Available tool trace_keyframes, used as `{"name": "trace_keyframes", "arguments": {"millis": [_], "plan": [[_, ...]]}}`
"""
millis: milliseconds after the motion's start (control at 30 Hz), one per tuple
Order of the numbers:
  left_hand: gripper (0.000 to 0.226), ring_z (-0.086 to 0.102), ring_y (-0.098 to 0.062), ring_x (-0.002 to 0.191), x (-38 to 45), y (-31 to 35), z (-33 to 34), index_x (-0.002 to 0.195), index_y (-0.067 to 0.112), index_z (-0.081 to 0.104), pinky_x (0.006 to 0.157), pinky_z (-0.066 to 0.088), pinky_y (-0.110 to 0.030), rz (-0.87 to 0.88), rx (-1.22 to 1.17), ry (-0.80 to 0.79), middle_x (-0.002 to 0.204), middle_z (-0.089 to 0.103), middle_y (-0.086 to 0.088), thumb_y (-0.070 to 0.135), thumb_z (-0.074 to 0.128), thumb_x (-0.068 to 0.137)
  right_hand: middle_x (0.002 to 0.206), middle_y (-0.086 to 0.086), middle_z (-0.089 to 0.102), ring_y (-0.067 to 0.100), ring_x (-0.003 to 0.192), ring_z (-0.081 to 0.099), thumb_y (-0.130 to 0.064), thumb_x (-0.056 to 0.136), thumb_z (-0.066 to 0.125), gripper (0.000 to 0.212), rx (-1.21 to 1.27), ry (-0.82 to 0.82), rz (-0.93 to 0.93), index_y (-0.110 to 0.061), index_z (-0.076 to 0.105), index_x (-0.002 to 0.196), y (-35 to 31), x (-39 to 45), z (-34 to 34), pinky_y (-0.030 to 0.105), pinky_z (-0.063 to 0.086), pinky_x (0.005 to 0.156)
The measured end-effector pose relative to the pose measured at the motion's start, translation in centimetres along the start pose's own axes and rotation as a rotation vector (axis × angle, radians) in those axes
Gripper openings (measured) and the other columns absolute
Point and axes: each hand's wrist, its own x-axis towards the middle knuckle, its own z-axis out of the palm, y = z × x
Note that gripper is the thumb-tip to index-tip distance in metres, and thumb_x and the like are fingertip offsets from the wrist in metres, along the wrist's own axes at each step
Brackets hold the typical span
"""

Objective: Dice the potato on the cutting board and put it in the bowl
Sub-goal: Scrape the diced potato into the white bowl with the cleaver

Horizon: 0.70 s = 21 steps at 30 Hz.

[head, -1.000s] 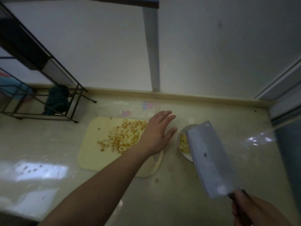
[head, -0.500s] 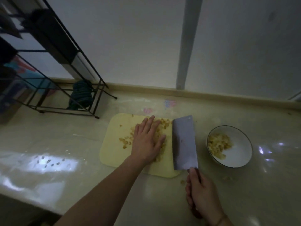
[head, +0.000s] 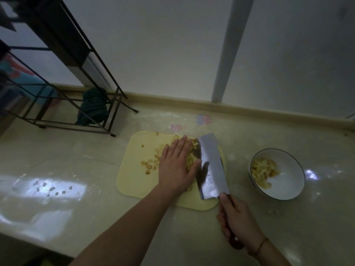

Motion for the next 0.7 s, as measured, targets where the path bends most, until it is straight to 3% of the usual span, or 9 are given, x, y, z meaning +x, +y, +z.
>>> {"name": "trace_keyframes", "arguments": {"millis": [133, 300, 467, 567, 700], "plan": [[0.081, 0.015, -0.013, 0.153, 0.1, 0.4, 0.1, 0.157, 0.029, 0.026, 0.123, 0.015, -0.045, -0.025, 0.040, -0.048, 0.164, 0.022, 0.009, 0.075, 0.010, 0.093, 0.036, 0.009, 0.043, 0.024, 0.034, 0.042, -0.028, 0.102, 0.044, 0.052, -0.127, -0.037, -0.022, -0.004, 0.047, 0.057, -0.2, -0.2, 0.1, 0.027, 0.035, 0.041], [0.084, 0.016, -0.013, 0.152, 0.2, 0.9, 0.0, 0.157, 0.028, 0.026, 0.123, 0.013, -0.042, -0.030, 0.029, -0.026, 0.164, 0.022, 0.008, 0.077, 0.006, 0.092, 0.033, 0.002, 0.042, 0.024, 0.036, 0.042, -0.028, 0.102, 0.044, 0.051, -0.156, -0.092, 0.018, -0.005, 0.045, 0.057, -0.6, 0.3, 0.9, 0.030, 0.034, 0.042], [0.075, 0.022, -0.016, 0.151, 0.5, 1.2, 0.1, 0.156, 0.020, 0.034, 0.122, 0.020, -0.040, -0.025, -0.008, 0.022, 0.162, 0.031, 0.003, 0.066, 0.018, 0.098, 0.031, -0.001, 0.039, 0.021, 0.033, 0.039, -0.029, 0.102, 0.044, 0.051, -0.174, -0.132, 0.015, -0.006, 0.043, 0.056, -1.3, 0.5, 1.4, 0.029, 0.033, 0.041], [0.068, 0.026, -0.021, 0.150, 0.5, 1.2, 0.4, 0.154, 0.012, 0.037, 0.123, 0.014, -0.034, 0.017, 0.003, 0.047, 0.160, 0.034, -0.004, 0.054, 0.027, 0.102, 0.031, -0.002, 0.038, 0.019, 0.032, 0.035, -0.028, 0.103, 0.044, 0.051, -0.140, -0.132, 0.007, -0.006, 0.042, 0.056, -1.4, 0.3, 1.3, 0.028, 0.030, 0.042], [0.063, 0.030, -0.026, 0.148, 0.6, 1.3, 0.5, 0.151, 0.007, 0.040, 0.122, 0.015, -0.037, 0.052, -0.012, 0.063, 0.158, 0.038, -0.010, 0.046, 0.032, 0.102, 0.033, 0.002, 0.038, 0.019, 0.030, 0.032, -0.027, 0.103, 0.044, 0.047, -0.080, -0.141, 0.016, -0.003, 0.044, 0.063, -1.3, 0.1, 1.3, 0.026, 0.028, 0.040]]}}
